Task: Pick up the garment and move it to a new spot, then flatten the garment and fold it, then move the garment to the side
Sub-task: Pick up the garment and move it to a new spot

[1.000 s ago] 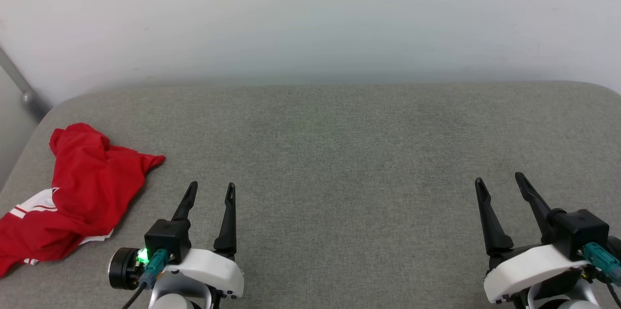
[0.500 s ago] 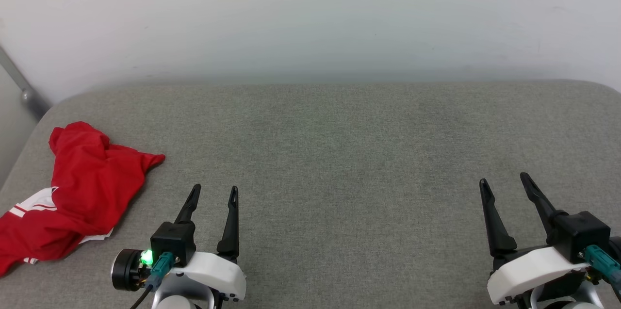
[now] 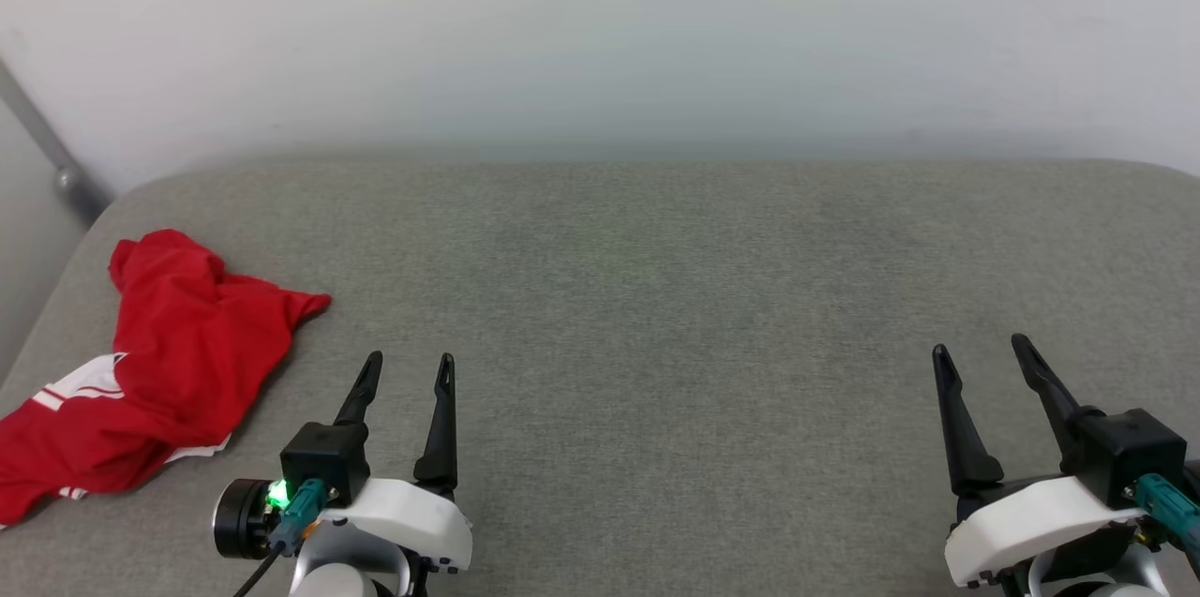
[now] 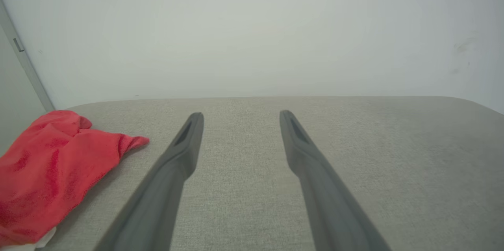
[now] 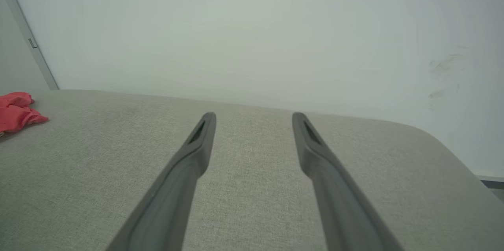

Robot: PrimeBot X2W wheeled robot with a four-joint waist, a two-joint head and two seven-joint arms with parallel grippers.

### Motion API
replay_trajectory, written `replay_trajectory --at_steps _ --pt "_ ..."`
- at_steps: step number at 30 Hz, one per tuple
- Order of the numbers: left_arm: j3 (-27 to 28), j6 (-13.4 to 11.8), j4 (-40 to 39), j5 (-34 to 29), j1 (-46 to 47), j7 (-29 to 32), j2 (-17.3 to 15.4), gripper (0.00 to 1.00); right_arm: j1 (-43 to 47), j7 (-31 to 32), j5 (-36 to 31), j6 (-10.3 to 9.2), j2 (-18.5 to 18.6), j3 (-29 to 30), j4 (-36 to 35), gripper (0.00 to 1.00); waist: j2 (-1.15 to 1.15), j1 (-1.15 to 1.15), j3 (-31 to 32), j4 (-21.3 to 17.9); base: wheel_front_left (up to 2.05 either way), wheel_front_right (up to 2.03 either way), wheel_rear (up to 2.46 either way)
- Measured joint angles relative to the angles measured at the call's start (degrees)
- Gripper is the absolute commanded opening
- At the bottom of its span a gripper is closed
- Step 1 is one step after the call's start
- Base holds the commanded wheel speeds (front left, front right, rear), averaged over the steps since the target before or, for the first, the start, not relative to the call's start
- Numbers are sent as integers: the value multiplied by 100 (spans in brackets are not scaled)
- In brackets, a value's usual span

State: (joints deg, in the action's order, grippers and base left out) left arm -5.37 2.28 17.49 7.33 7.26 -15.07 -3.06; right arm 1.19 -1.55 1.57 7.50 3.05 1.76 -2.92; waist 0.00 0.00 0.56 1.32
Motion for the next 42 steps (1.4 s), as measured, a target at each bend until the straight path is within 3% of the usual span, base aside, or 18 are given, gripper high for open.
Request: replay_trajectory --at_steps 10,12,18,28,42 --pt "53 -102 65 258 153 0 12 100 -5 15 -10 0 -2 -79 -97 100 0 0 -37 633 0 0 0" --pt "70 -163 71 364 216 0 11 100 -32 35 0 0 -4 -143 -131 100 0 0 -64 1049 0 0 0" --pt "-19 -231 111 549 291 0 13 100 -118 49 36 0 -4 -231 -129 100 0 0 -110 1741 0 0 0" --pt "-190 -281 152 750 455 0 12 100 -249 11 68 1 -7 -339 -121 100 0 0 -214 2675 0 0 0" --pt "-145 -380 -26 806 499 0 14 100 -410 26 89 1 -10 -404 5 100 0 0 -344 2861 0 0 0"
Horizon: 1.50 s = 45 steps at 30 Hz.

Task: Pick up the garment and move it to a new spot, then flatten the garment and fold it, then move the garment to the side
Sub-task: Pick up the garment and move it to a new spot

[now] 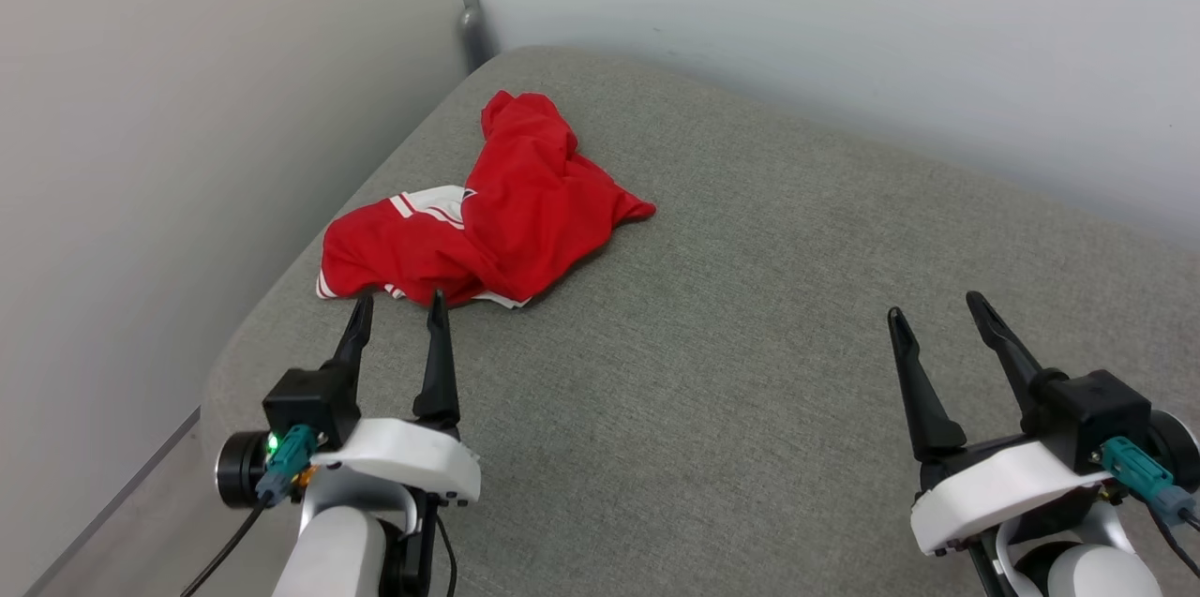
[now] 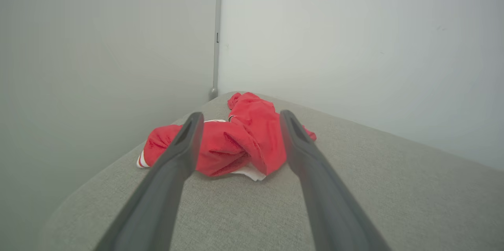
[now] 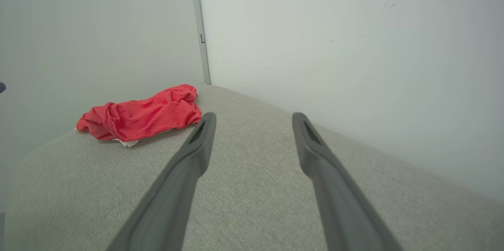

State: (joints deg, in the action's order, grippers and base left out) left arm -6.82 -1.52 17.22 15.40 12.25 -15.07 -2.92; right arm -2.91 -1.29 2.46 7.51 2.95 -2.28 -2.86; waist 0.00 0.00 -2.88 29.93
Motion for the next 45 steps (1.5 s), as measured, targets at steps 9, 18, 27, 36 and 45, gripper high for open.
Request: replay_trajectory --at_steps 9,18,27,36,45 --pt "-73 276 374 -113 712 -1 -5 100 58 138 -129 0 -1 109 -186 100 0 0 -144 -50 0 0 0" --pt "55 717 1082 208 2599 658 -537 100 -257 324 -165 0 78 -23 -424 100 0 0 -659 -553 0 0 0" --pt "-52 889 2007 964 3621 3192 -1579 100 -565 311 -141 0 137 45 -531 100 0 1 -1346 -1412 0 0 0" --pt "29 824 2938 1528 3579 5257 -2295 100 -890 177 -89 0 140 -3 -459 100 0 1 -2058 -2137 0 0 0" --pt "263 584 3042 1844 3566 5787 -2462 0 -975 133 -89 0 192 59 -431 100 0 0 -2311 -2456 0 0 0"
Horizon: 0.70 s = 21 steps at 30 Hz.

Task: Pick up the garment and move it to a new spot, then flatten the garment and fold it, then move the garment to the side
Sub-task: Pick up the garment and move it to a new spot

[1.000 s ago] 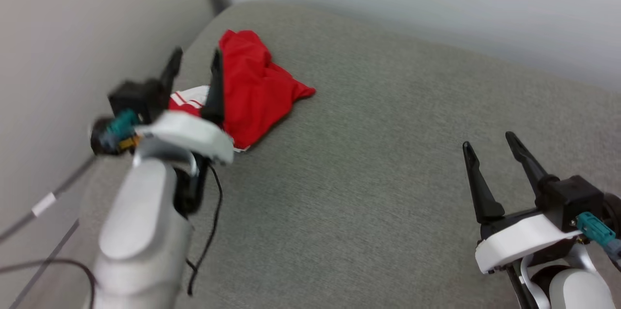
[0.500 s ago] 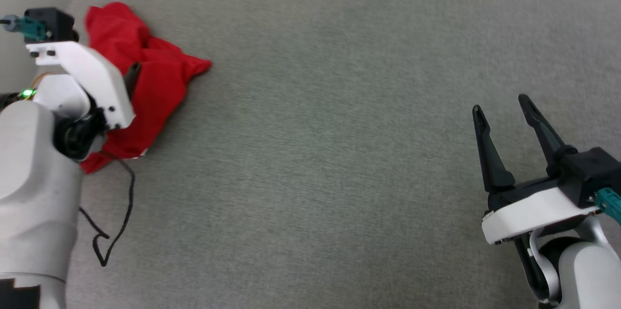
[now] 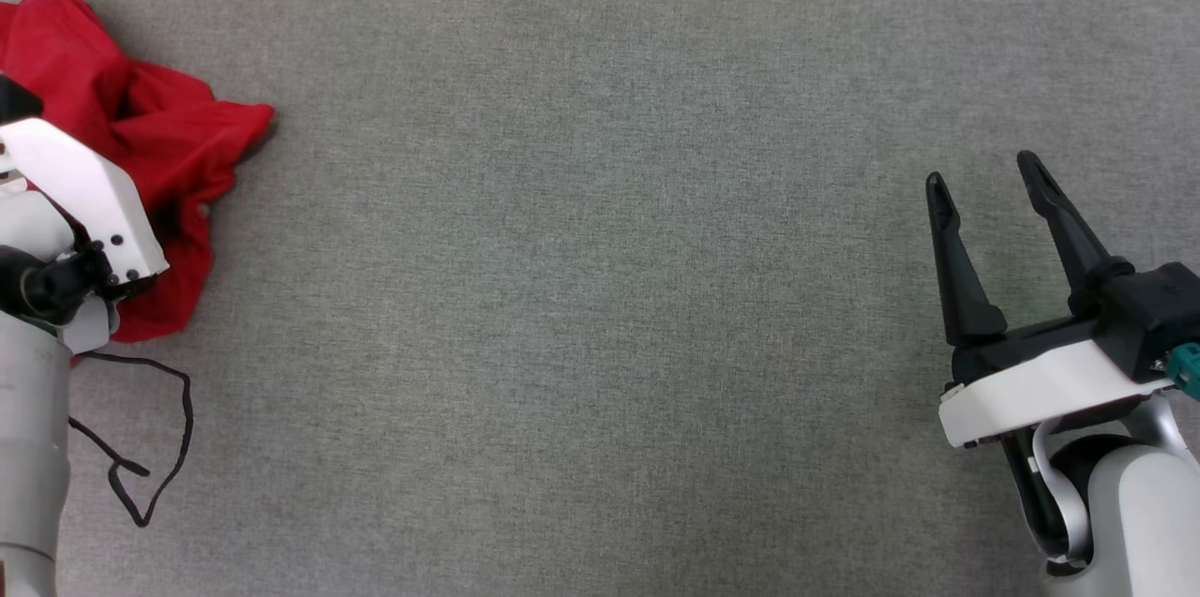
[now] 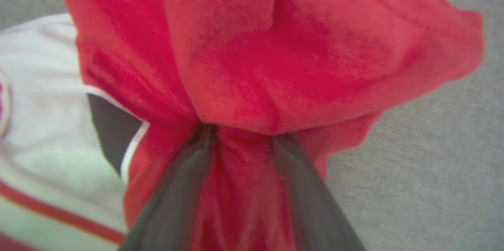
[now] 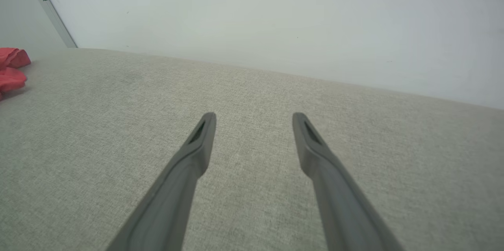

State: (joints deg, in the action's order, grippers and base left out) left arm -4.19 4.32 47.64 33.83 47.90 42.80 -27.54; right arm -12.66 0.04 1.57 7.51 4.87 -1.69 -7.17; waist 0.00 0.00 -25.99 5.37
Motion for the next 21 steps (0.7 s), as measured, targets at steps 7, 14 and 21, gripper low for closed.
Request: replay_trajectory --at_steps 7,14,21 --pt "-131 -252 -182 -403 -126 -1031 -11 0 18 -30 11 0 -8 16 94 100 0 1 261 43 0 0 0" --pt "-292 -281 -695 -875 65 -2571 -137 0 207 -126 51 0 -90 90 234 100 0 1 841 130 0 0 0" --pt "-632 -182 -1070 -1252 323 -4107 180 0 612 -74 68 0 -162 204 276 100 0 0 1757 169 0 0 0"
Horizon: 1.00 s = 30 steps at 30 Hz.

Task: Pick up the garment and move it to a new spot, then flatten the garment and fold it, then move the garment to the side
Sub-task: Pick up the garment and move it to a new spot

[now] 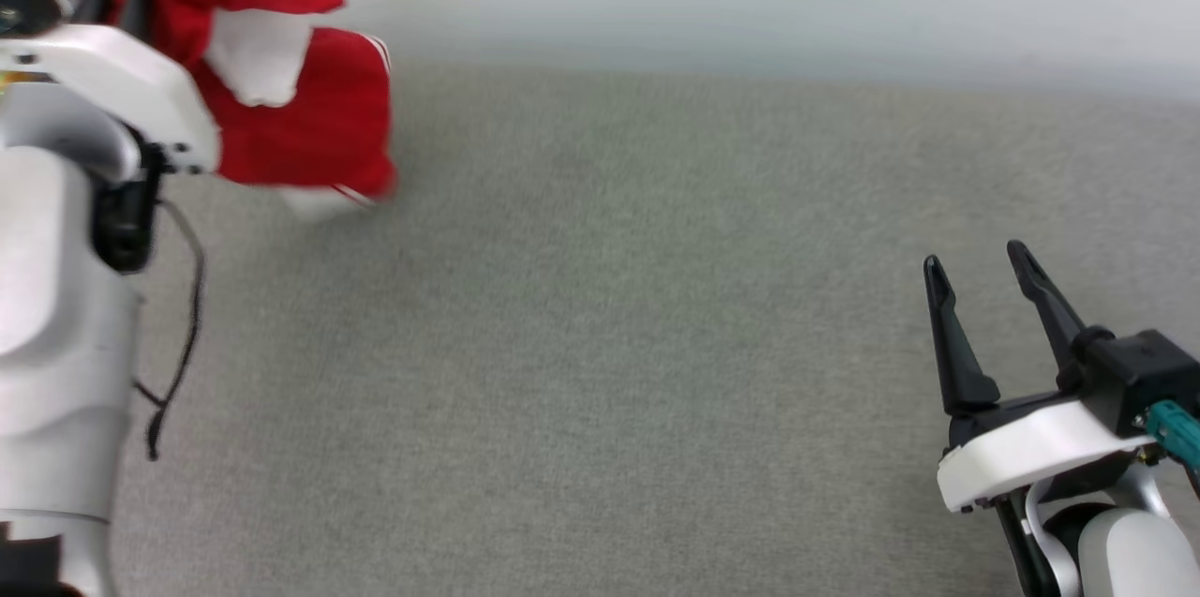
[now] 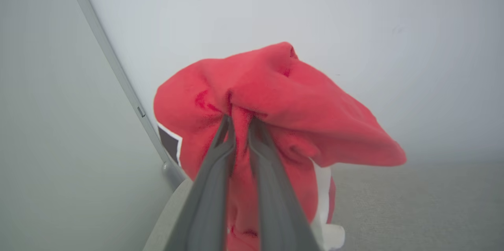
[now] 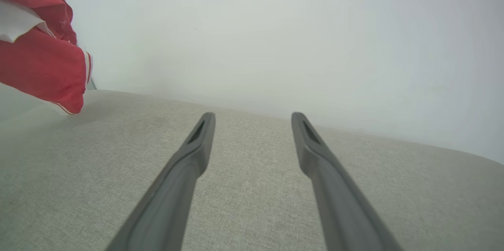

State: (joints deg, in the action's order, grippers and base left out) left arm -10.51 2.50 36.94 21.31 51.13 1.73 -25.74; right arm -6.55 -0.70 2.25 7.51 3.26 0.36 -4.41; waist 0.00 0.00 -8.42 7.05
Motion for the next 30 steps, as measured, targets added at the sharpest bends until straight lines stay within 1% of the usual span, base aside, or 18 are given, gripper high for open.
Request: replay_trajectory --at_steps 3,7,12,19,22,25,26,27,28,29,30 --pt "-87 -1 -100 -1 -2 -269 243 0 98 59 14 0 -12 -25 -60 100 0 0 254 -92 0 0 0" --pt "-235 14 -247 65 -57 -491 644 0 196 132 14 0 -24 -55 -131 100 0 -1 423 -393 0 0 0" --pt "-556 107 -382 160 -326 -626 1224 0 324 219 85 0 -23 -23 -214 100 0 -1 519 -849 0 0 0" --pt "-1127 308 -272 342 -1023 -654 1919 0 457 229 218 0 -26 98 -232 100 0 -1 516 -1425 0 0 0" --pt "-1458 364 -180 417 -1445 -648 2138 0 483 220 278 0 -24 158 -243 100 0 -1 407 -1526 0 0 0" --pt "-1739 400 -26 536 -1979 -650 2195 0 487 205 311 0 -29 167 -220 100 0 0 311 -1552 0 0 0" --pt "-1842 399 0 492 -2147 -723 2193 0 486 183 323 0 -29 170 -219 100 0 0 285 -1549 0 0 0" --pt "-1924 400 31 493 -2290 -755 2215 7 486 175 330 0 -29 178 -211 100 0 0 262 -1541 0 0 0" --pt "-2025 401 76 490 -2423 -756 2236 48 485 175 322 0 -27 188 -198 100 0 0 244 -1526 0 0 0" --pt "-2101 403 119 474 -2550 -790 2248 100 479 172 299 0 -26 201 -175 100 0 0 234 -1508 0 0 0" --pt "-2183 403 140 445 -2655 -861 2249 100 477 168 294 0 -27 221 -156 100 0 0 227 -1486 0 0 0"
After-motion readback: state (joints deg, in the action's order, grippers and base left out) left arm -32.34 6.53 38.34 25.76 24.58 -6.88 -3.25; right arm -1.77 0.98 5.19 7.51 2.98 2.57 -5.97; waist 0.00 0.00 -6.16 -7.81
